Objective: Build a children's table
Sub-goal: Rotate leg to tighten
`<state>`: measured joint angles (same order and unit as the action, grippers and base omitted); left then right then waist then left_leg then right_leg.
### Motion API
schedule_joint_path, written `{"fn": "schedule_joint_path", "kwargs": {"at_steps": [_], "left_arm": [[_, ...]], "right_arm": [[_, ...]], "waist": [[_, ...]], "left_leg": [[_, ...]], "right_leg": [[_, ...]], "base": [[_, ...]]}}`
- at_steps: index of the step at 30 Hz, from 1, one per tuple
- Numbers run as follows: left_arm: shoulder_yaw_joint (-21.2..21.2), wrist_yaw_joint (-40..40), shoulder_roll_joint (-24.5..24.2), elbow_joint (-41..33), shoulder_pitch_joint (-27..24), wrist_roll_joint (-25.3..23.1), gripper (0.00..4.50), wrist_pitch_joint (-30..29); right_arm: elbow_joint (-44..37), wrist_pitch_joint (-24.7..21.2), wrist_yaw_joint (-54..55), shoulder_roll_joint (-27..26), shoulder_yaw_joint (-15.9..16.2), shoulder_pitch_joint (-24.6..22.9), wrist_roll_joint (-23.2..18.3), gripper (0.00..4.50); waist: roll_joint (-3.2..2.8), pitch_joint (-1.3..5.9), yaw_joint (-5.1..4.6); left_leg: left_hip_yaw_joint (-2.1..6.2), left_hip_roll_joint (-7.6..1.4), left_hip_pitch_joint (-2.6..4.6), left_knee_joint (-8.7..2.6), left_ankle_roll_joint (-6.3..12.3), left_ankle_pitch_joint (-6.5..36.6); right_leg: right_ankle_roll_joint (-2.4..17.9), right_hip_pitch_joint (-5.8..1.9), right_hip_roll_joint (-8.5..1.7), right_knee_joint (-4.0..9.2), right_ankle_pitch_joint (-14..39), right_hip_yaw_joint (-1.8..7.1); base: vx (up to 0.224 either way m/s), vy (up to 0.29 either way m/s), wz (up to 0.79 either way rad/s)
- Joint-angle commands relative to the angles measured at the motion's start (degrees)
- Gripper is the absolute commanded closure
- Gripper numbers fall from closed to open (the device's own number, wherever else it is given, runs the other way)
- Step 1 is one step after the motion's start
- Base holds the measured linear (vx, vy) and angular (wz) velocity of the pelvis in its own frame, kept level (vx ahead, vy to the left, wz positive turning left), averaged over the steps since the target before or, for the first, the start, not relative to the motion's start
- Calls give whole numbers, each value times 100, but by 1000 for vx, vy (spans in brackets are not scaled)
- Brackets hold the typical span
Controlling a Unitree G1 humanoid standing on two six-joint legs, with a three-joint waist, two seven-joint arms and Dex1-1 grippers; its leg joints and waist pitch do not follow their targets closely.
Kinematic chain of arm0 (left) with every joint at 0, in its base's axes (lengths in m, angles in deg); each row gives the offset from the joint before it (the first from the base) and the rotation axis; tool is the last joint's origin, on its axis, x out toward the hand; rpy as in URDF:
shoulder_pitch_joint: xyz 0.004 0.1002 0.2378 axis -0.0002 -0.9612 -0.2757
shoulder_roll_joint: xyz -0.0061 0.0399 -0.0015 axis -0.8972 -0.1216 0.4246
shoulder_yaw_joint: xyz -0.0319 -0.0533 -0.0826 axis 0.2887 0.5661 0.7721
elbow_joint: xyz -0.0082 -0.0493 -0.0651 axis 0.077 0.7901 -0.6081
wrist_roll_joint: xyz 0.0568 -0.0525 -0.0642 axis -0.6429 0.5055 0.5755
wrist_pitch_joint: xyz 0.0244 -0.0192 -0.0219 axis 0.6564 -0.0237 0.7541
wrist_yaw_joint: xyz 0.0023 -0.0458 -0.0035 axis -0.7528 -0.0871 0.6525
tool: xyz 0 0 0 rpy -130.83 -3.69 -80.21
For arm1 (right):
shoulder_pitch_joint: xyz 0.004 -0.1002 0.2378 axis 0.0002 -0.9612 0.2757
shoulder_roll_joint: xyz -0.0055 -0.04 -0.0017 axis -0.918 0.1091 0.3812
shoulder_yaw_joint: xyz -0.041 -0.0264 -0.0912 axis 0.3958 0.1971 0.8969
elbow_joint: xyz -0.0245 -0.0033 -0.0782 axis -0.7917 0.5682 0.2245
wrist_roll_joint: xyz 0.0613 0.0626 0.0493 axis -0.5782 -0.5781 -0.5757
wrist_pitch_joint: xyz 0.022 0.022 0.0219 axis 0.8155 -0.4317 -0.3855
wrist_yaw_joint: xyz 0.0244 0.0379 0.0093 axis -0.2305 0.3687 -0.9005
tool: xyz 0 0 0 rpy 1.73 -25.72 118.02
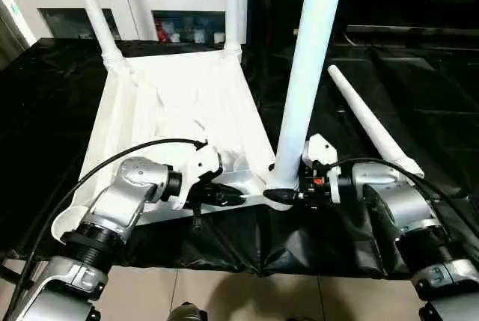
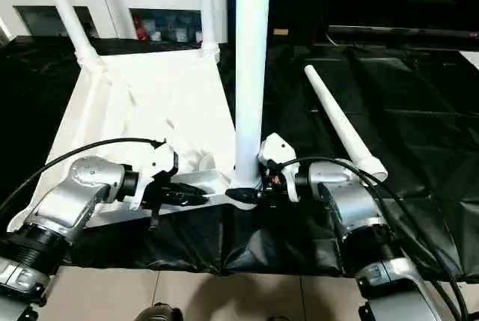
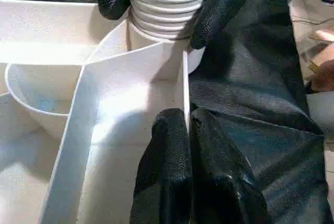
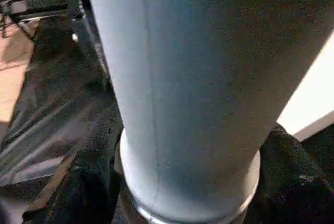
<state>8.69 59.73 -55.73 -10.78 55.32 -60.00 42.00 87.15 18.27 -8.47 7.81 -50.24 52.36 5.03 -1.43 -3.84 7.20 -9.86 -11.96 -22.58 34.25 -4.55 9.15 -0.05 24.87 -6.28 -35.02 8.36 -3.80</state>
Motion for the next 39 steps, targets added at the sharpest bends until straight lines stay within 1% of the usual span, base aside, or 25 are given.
{"fn": "schedule_joint_path", "kwargs": {"at_steps": [1,4,5,6,7,8,9,11,12,13,15,16,17,18,20,22,23,24,27,28,29,31,34,36,39], "left_arm": [[46,-155,162,-149,106,93,450,32],[206,-1136,570,230,329,-148,450,53],[236,-1340,654,309,377,-201,450,45],[236,-1340,654,309,377,-201,450,45],[260,-1620,780,418,451,-276,450,13],[288,-1893,914,531,536,-324,450,-34],[370,-2610,1255,810,754,-439,450,-133],[392,-2773,1327,868,802,-458,450,-151],[422,-3036,1461,979,891,-494,450,-117],[440,-3119,1516,1024,923,-505,450,-100],[444,-3292,1669,1163,1021,-563,450,2],[416,-3308,1690,1194,1041,-592,450,37],[404,-3303,1691,1199,1045,-601,450,54],[356,-3273,1685,1215,1053,-634,450,127],[315,-3125,1654,1182,1021,-629,450,210],[295,-2969,1612,1136,973,-600,450,257],[265,-2771,1530,1083,908,-555,450,340],[265,-2771,1530,1083,908,-555,450,340],[250,-2530,1416,1002,833,-501,450,365],[234,-2263,1303,905,762,-432,450,393],[227,-2120,1243,845,723,-392,450,389],[204,-1903,1157,764,672,-336,450,438],[159,-1364,902,560,545,-200,450,422],[144,-1179,819,515,508,-164,450,463],[94,-705,593,375,399,-71,450,527]], "right_arm": [[-21,-57,49,-132,22,-33,-146,173],[654,106,1394,-641,-232,151,131,174],[803,98,1697,-747,-281,200,189,175],[803,98,1697,-747,-281,200,189,175],[1000,136,2101,-918,-359,273,228,175],[1173,132,2458,-1090,-446,352,224,175],[1555,179,3247,-1508,-636,546,197,175],[1623,183,3392,-1595,-672,587,190,176],[1779,219,3774,-1760,-734,690,217,176],[1852,251,3906,-1820,-756,734,239,176],[2064,436,4201,-2011,-757,862,337,176],[2098,495,4206,-2053,-739,884,358,176],[2099,502,4191,-2061,-733,886,359,176],[2098,514,4132,-2087,-716,892,357,141],[2063,481,3969,-2079,-726,892,328,106],[2077,497,3839,-2044,-726,911,354,99],[2132,634,3820,-1948,-647,930,484,78],[2132,634,3820,-1948,-647,930,484,64],[2107,744,3627,-1793,-556,904,548,64],[2003,784,3336,-1651,-527,852,509,64],[1933,790,3176,-1574,-521,822,486,64],[1828,798,2975,-1463,-506,782,461,64],[1478,802,2323,-1106,-463,656,385,64],[1352,793,2043,-975,-429,604,367,64],[945,685,1281,-634,-348,449,184,64]], "waist": [[78,477,-29],[81,457,-91],[91,474,-114],[91,474,-114],[94,459,-151],[94,454,-189],[76,447,-219],[86,435,-276],[93,461,-251],[93,462,-255],[106,482,-247],[97,469,-254],[98,484,-242],[93,482,-238],[106,490,-231],[98,494,-228],[99,491,-231],[97,490,-229],[91,476,-250],[95,478,-248],[89,479,-260],[79,480,-252],[73,486,-214],[53,493,-188],[52,500,-149]], "left_leg": [[-30,-51,103,-418,144,1622],[-31,-24,92,-421,54,1656],[-15,-14,101,-420,-8,1728],[-15,-14,101,-420,-8,1728],[-3,-11,85,-433,-9,1776],[-9,-3,96,-429,-15,1834],[-6,11,123,-421,-37,1889],[-5,28,104,-416,-75,1921],[6,19,106,-414,-27,1851],[6,22,93,-417,-8,1830],[-9,17,94,-411,52,1756],[-10,18,88,-417,60,1769],[-16,13,98,-411,90,1750],[-18,10,95,-413,109,1745],[-21,8,76,-413,154,1660],[-23,4,72,-410,184,1631],[-27,2,76,-409,192,1614],[-27,3,77,-410,191,1621],[-23,0,81,-421,165,1748],[-19,0,87,-422,170,1761],[-18,-9,78,-421,191,1762],[-25,-19,103,-418,199,1753],[-29,-34,106,-417,241,1707],[-41,-41,113,-407,258,1617],[-49,-50,113,-396,313,1552]], "right_leg": [[1007,-336,-136,438,2059,150],[940,-316,-145,481,2278,143],[840,-338,-159,498,2497,123],[840,-338,-159,498,2497,123],[775,-343,-151,508,2600,115],[720,-321,-142,528,2713,112],[684,-303,-149,561,2877,102],[636,-300,-143,579,3045,88],[583,-318,-160,598,3001,78],[591,-321,-151,591,2942,80],[671,-315,-145,565,2653,90],[693,-308,-142,569,2642,89],[758,-318,-135,543,2465,97],[782,-320,-134,542,2403,100],[840,-343,-129,508,2188,109],[890,-353,-137,493,2079,111],[927,-351,-135,487,2033,114],[933,-351,-136,488,2045,114],[917,-352,-138,499,2198,111],[912,-354,-141,506,2226,109],[944,-363,-139,492,2144,117],[1001,-341,-138,490,2073,124],[1077,-356,-133,462,1889,134],[1192,-351,-122,431,1632,141],[1227,-367,-123,409,1493,145]], "base": [[0,0,0],[0,0,0],[0,0,0],[0,0,0],[0,0,0],[0,0,0],[0,0,0],[0,0,0],[0,0,0],[0,0,0],[0,0,0],[0,0,0],[0,0,0],[0,0,0],[0,0,0],[0,0,0],[0,0,0],[0,0,0],[0,0,0],[0,0,0],[0,0,0],[0,0,0],[0,0,0],[0,0,0],[0,0,0]]}}
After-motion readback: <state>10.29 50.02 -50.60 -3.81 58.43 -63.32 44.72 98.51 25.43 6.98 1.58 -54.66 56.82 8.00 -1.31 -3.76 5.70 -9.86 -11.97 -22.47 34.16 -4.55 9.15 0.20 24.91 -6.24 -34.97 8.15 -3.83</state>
